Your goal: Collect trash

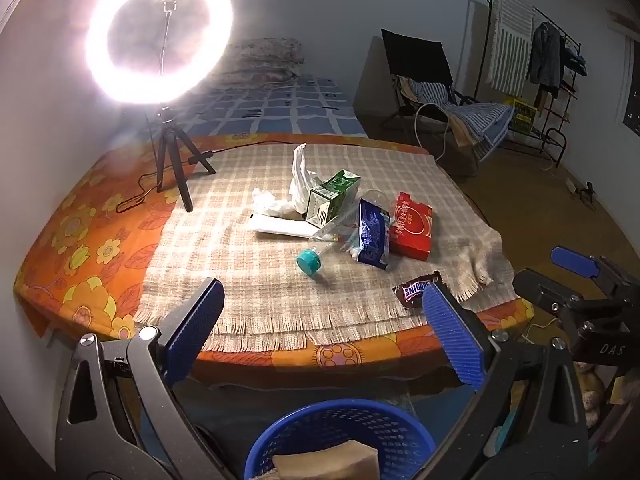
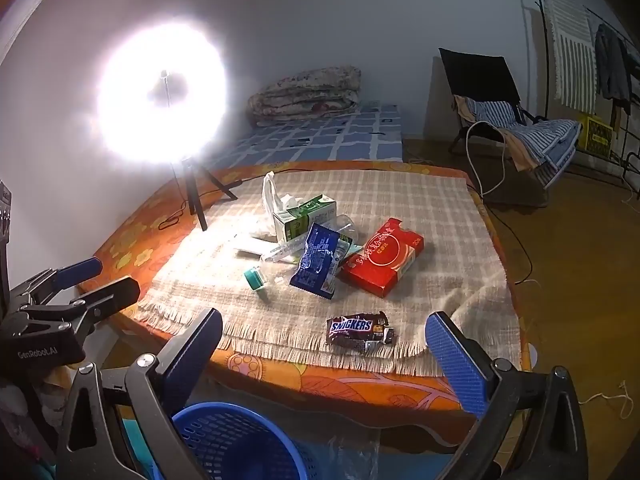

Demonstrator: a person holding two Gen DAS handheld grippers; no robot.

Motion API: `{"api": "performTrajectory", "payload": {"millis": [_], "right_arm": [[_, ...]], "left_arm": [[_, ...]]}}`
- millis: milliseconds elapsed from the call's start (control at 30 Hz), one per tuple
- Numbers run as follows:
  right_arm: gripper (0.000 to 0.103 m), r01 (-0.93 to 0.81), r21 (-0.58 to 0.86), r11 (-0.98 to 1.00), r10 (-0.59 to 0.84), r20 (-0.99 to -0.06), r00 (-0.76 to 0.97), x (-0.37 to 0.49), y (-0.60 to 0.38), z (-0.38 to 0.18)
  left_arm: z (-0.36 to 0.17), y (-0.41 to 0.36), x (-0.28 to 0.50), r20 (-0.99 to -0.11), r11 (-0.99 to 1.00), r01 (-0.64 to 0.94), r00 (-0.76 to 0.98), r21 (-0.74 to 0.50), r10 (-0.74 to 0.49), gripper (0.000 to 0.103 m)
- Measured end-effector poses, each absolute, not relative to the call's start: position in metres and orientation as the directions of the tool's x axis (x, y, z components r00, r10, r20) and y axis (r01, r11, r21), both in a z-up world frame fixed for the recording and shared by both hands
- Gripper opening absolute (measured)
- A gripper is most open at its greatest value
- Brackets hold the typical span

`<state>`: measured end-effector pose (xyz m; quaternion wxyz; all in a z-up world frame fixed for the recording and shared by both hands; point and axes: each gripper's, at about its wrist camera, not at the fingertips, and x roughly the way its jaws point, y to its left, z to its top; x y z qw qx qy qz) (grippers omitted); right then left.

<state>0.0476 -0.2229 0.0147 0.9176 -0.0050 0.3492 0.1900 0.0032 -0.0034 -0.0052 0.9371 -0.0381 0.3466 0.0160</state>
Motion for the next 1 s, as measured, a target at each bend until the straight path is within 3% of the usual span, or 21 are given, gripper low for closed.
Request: {"api": "performTrajectory", "payload": {"millis": [1000], "right_arm": [[0.102, -0.313, 0.122, 0.942, 0.314, -0.653, 0.690, 0.0483, -0.2295, 0.0120]], "left_arm": [[-0.0055, -0.0060, 0.0017, -0.653, 0.997, -0.056, 0.758, -0.056, 0.006, 0.101]]}}
